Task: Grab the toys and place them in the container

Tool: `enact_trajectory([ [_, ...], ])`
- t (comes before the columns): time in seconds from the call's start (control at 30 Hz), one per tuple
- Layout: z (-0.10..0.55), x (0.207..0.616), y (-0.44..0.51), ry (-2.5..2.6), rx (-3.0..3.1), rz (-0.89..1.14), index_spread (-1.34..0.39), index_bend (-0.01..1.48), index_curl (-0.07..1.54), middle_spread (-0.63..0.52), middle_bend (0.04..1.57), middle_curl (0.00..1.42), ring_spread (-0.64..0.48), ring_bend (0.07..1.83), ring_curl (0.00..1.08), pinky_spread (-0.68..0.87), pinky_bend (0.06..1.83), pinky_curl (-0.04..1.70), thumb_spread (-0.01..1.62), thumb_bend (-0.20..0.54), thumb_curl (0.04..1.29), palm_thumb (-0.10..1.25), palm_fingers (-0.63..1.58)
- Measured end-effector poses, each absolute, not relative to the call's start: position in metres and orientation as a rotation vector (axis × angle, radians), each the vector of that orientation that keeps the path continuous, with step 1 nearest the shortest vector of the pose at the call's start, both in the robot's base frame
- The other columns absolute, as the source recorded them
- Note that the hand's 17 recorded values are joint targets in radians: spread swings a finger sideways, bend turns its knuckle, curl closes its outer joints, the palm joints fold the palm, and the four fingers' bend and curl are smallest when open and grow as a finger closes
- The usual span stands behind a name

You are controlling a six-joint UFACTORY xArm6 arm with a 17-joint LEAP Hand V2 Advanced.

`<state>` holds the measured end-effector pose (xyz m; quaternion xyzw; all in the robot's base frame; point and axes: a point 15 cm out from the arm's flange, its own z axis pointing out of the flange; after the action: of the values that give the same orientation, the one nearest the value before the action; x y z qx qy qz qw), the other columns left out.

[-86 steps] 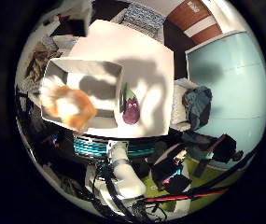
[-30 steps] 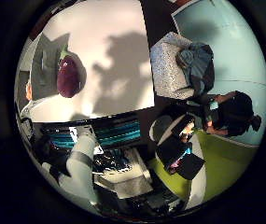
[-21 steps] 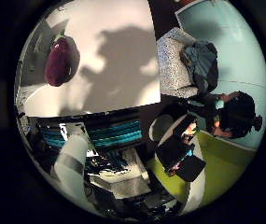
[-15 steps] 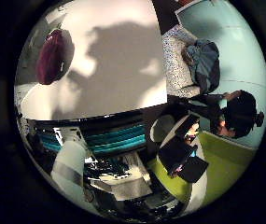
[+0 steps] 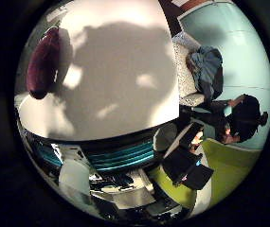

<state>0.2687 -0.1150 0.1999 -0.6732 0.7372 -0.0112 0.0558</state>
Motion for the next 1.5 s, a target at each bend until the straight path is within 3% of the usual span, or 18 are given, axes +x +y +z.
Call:
enact_trajectory([
  [0.8,0.140,0.282,-0.096,2.253,-2.084,0.087,-0.28,0.16,0.27,0.04,0.21,0.33,0.20,0.37,0.24,0.46,0.48,0.26,1.10,-0.020,0.34,0.58,0.20],
  [0.93,0.140,0.284,-0.097,2.251,-2.084,0.081,-0.26,0.16,0.27,-0.01,0.25,0.34,0.16,0.44,0.25,0.44,0.47,0.26,1.09,-0.016,0.35,0.60,0.32],
  [1.03,0.139,0.282,-0.096,2.253,-2.098,0.110,-0.26,0.17,0.27,-0.09,0.30,0.35,0.06,0.53,0.26,0.40,0.47,0.25,1.07,-0.012,0.37,0.68,0.45],
  [1.17,0.140,0.273,-0.091,2.261,-2.126,0.210,-0.31,0.19,0.29,-0.17,0.38,0.37,-0.08,0.67,0.27,0.27,0.41,0.20,1.05,-0.017,0.40,0.74,0.65],
  [1.3,0.142,0.273,-0.087,2.246,-2.167,0.251,-0.37,0.20,0.33,-0.22,0.47,0.40,-0.21,0.76,0.29,0.05,0.46,0.17,1.04,-0.019,0.41,0.77,0.89],
  [1.4,0.143,0.274,-0.088,2.243,-2.185,0.258,-0.41,0.23,0.38,-0.27,0.62,0.47,-0.29,0.87,0.35,-0.29,0.70,0.22,1.00,-0.023,0.43,0.79,1.24],
  [1.5,0.145,0.273,-0.089,2.242,-2.197,0.252,-0.43,0.45,0.50,-0.25,0.84,0.56,-0.29,1.00,0.42,-0.46,0.87,0.29,0.96,-0.021,0.46,0.81,1.38],
])
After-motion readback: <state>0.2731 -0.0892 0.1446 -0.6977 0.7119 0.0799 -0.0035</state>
